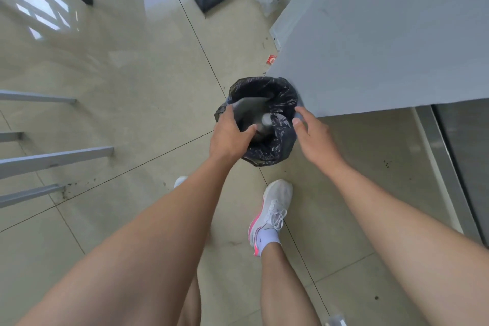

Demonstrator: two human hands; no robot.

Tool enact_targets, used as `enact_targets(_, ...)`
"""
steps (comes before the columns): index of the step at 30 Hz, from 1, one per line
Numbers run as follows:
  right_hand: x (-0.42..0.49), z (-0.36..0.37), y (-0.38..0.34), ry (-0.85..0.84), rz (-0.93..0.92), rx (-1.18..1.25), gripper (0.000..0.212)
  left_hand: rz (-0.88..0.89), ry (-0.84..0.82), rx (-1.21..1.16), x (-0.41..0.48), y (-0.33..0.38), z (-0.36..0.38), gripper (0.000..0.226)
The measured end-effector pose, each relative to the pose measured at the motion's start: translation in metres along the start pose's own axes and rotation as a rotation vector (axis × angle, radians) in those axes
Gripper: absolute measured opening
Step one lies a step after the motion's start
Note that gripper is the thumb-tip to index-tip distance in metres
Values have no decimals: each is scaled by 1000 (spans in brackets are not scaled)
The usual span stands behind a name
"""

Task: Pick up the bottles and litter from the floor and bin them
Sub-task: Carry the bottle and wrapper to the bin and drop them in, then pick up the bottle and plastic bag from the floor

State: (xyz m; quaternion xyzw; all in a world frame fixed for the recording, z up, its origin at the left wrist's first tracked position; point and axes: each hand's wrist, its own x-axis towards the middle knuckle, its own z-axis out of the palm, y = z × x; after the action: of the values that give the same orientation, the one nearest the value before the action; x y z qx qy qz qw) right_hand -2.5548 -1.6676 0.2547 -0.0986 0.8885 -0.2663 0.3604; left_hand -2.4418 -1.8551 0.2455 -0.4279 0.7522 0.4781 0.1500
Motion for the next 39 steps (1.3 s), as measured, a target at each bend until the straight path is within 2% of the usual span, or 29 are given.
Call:
enact_targets(5,-23,-4,-43,-25,-56,-53,49,42,-15,97,-34,-11,-38,65)
enact_targets(8,-51,-24,-96,-56,-91,-89,51,78,-22,187,-71,2,-78,78)
enact_targets(13,-124,-83,-199,-39,-130,-217,58,293,-58,443,-144,63,-174,87)
enact_targets(16,-180,-118,-248,35,-95,-302,56,405,-48,562,-184,105,-226,88)
enact_targets(19,-242,-151,-284,111,-53,-367,63,506,-58,677,-223,148,-265,90)
enact_targets(23,-336,-195,-308,287,59,-322,66,669,-184,867,-284,205,-291,95)
enact_targets(27,-436,-237,-291,515,269,-219,66,923,-339,974,-360,262,-267,91)
enact_targets(33,-623,-271,-191,840,679,-22,63,1357,-537,1162,-504,322,-151,94)
enact_targets(36,-746,-239,-126,979,935,83,61,1575,-659,1277,-598,318,-79,83)
enact_targets(39,-871,-176,-76,1075,1210,235,65,1798,-798,1375,-707,285,-12,80)
